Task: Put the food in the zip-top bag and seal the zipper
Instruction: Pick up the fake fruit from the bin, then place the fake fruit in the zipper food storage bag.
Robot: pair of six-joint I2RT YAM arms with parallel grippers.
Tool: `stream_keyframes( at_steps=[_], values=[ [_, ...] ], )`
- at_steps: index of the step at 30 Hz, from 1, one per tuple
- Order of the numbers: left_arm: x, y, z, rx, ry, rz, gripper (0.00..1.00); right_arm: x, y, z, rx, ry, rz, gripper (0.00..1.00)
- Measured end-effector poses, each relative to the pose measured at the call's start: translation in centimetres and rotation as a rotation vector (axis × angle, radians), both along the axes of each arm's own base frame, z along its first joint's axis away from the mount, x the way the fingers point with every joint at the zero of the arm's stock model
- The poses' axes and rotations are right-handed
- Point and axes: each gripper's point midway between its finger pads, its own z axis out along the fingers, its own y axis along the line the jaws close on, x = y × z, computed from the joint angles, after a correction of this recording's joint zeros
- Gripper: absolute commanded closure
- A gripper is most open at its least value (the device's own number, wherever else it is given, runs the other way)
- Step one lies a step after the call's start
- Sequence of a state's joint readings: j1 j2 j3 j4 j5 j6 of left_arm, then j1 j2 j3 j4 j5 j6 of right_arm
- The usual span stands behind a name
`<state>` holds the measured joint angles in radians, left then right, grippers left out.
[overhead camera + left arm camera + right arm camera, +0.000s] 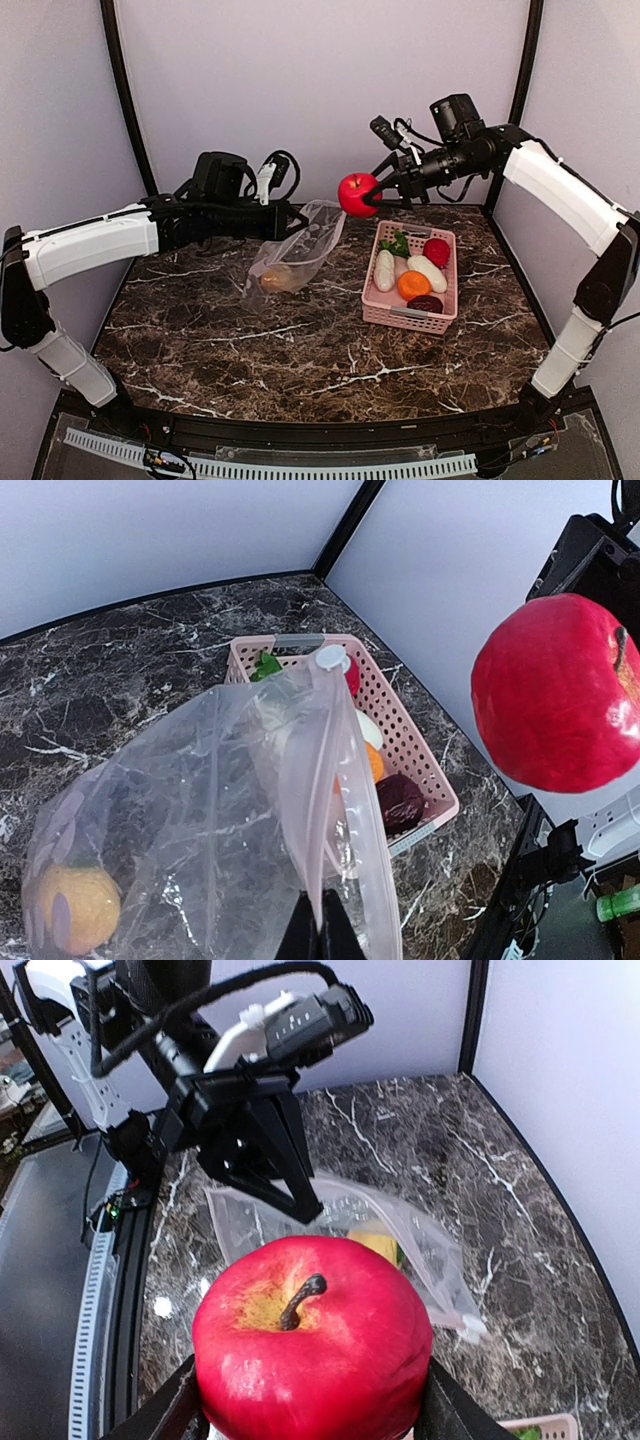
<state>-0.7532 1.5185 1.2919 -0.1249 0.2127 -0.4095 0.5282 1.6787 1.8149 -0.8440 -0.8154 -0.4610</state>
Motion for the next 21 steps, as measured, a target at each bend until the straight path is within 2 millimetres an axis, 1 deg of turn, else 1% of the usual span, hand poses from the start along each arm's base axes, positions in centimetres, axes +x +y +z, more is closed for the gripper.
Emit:
stream_keyframes(
  at_steps=[2, 5, 10, 13, 16, 21],
  values=[
    [-0.2, -0.4, 0.4, -0.013, 0.002, 0.016, 0.99, -0.4, 0.7, 0.9, 0.053, 0.02, 0.019, 0.53],
    [-0.4, -0.7, 0.5, -0.024, 0.017, 0.045, 0.99, -1.2, 1.7, 1.2, 0.109, 0.056, 0.046, 0.53],
    [-0.3, -0.7, 0.5, -0.044, 0.048, 0.103, 0.99, -2.3, 3.3, -0.1, 0.148, 0.14, 0.087, 0.53],
    [-0.3, -0.5, 0.6, -0.06, 0.062, 0.13, 0.99, -2.6, 4.5, -0.9, 0.153, 0.167, 0.11, 0.53],
    [-0.3, -0.1, 1.3, -0.084, 0.061, 0.156, 0.99, -2.1, 5.4, -1.9, 0.148, 0.186, 0.108, 0.53],
    [-0.4, 0.9, 2.9, -0.138, 0.042, 0.198, 0.99, -0.2, 6.4, -4.9, 0.106, 0.244, 0.05, 0.53]
  ],
)
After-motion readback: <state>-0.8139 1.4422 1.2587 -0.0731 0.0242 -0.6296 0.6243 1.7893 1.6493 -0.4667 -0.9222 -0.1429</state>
